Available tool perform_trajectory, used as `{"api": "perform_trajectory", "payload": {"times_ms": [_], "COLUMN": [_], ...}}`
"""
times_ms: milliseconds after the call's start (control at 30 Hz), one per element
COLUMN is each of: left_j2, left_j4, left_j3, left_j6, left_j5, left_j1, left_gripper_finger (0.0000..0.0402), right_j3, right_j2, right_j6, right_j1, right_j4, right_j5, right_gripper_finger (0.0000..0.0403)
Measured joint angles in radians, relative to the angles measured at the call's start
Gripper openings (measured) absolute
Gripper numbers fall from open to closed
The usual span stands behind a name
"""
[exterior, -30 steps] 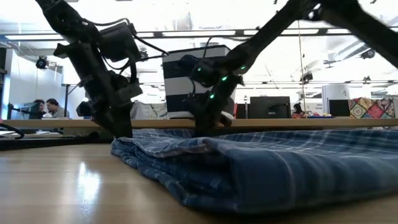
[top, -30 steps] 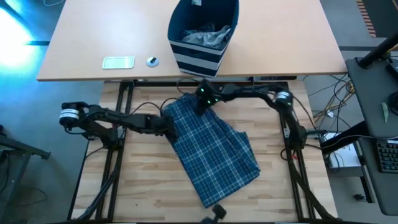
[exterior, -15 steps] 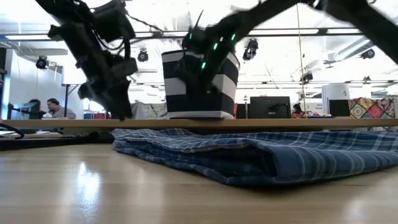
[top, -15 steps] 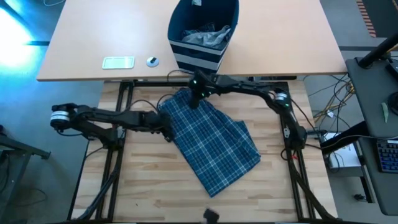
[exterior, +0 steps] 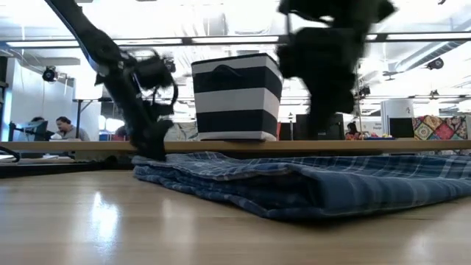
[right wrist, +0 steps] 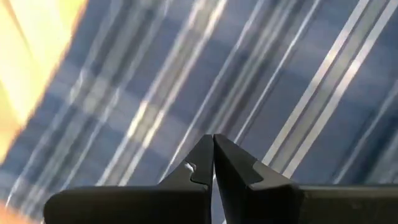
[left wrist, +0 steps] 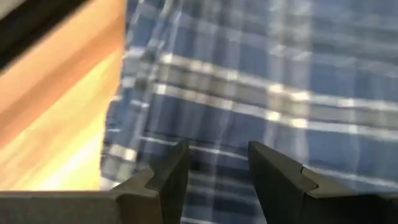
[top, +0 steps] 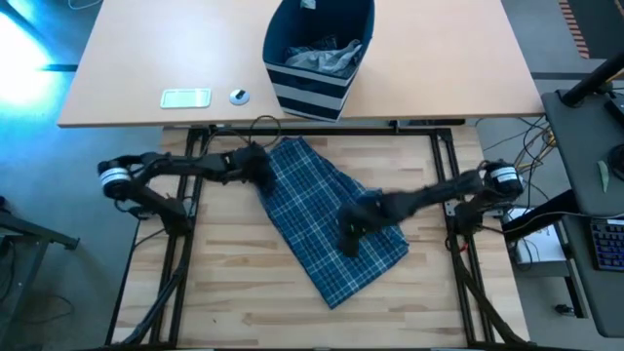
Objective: Fold Laundry from Bin
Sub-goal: Fold the blue patterned pants
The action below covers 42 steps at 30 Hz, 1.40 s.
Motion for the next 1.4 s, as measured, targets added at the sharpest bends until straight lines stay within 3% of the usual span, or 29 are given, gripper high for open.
{"api": "perform_trajectory", "payload": {"times_ms": [167,300,400,500,667,767,900,1033,1233,1400], "left_j2": [0.093,0.081,0.011,-0.085,-0.229,-0.294,-0.335,-0.304,-0.146,-0.027], "left_j4": [-0.061,-0.193,-0.347,-0.457,-0.521,-0.534,-0.517,-0.392,-0.309,-0.4], "left_j3": [0.005,0.002,-0.008,-0.015,0.001,0.031,0.073,0.075,0.067,0.066], "left_j6": [0.011,-0.082,-0.217,-0.408,-0.747,-0.864,-0.809,-0.525,-0.163,-0.055], "left_j5": [0.044,0.061,0.097,0.142,0.157,0.119,0.01,-0.011,-0.003,0.032], "left_j1": [0.029,-0.062,-0.201,-0.389,-0.71,-0.781,-0.724,-0.559,-0.259,-0.161], "left_gripper_finger": [0.0148,0.013,0.0118,0.0114,0.0113,0.0114,0.0118,0.0119,0.0118,0.0115], "right_j3": [-0.109,-0.201,-0.25,-0.264,-0.266,-0.26,-0.265,-0.288,-0.289,-0.288], "right_j2": [0.025,0.008,-0.016,-0.049,-0.149,-0.237,-0.352,-0.373,-0.223,-0.074], "right_j6": [0.212,0.254,0.198,0.091,-0.049,-0.043,0.104,0.277,0.472,0.58], "right_j1": [0.104,0.092,0.036,-0.033,-0.148,-0.168,-0.136,-0.068,0.128,0.237], "right_j4": [-0.064,-0.078,-0.113,-0.225,-0.354,-0.358,-0.268,-0.126,-0.023,-0.035], "right_j5": [-0.063,-0.066,-0.052,0.042,0.169,0.174,0.102,0.005,-0.057,-0.147], "right_gripper_finger": [0.0009,0.0009,0.0009,0.0009,0.0009,0.0009,0.0009,0.0009,0.0009,0.0009]}}
